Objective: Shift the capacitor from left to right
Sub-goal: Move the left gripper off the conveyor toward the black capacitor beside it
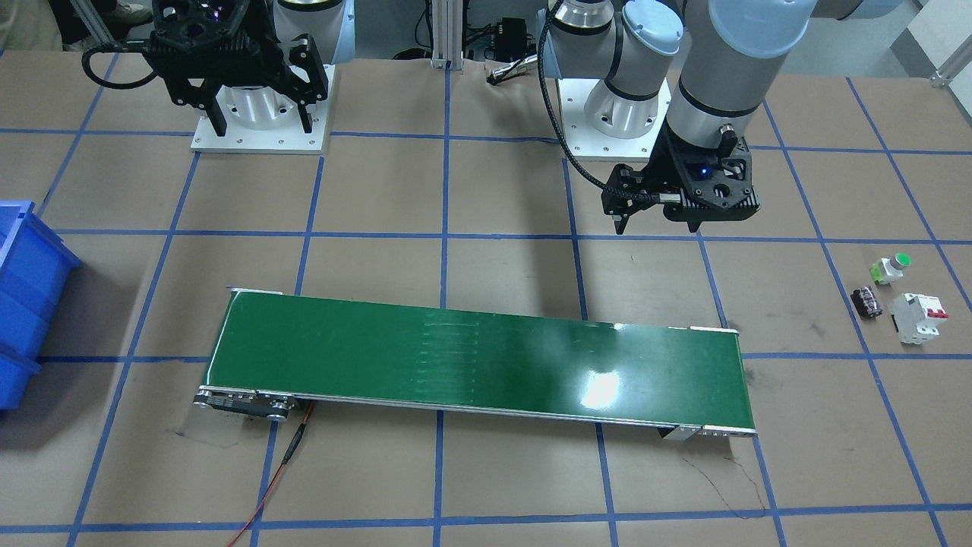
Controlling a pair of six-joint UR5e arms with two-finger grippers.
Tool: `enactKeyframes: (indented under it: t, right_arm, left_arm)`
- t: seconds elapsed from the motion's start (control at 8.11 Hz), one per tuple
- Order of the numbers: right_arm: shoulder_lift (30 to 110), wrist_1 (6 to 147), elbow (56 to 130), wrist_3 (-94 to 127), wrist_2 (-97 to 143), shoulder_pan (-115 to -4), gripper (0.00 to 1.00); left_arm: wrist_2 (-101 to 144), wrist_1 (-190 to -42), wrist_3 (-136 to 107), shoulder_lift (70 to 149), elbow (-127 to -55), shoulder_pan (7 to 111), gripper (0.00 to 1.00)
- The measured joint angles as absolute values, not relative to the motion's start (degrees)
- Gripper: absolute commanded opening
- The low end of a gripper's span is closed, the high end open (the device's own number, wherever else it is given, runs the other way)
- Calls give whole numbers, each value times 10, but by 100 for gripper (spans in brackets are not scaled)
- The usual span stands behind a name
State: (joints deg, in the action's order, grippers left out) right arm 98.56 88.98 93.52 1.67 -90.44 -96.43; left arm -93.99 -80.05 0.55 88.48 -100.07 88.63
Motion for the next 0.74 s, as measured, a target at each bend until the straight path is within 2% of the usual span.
enactKeyframes:
  t: [0.37, 0.74]
  right_arm:
    - [985, 889, 935, 17, -904, -964, 100]
    - [985, 889, 935, 17, -904, -964, 100]
  left_arm:
    - [-943, -801, 20, 883, -1000, 877, 100]
    - [-941, -801, 132, 881, -1000, 795, 100]
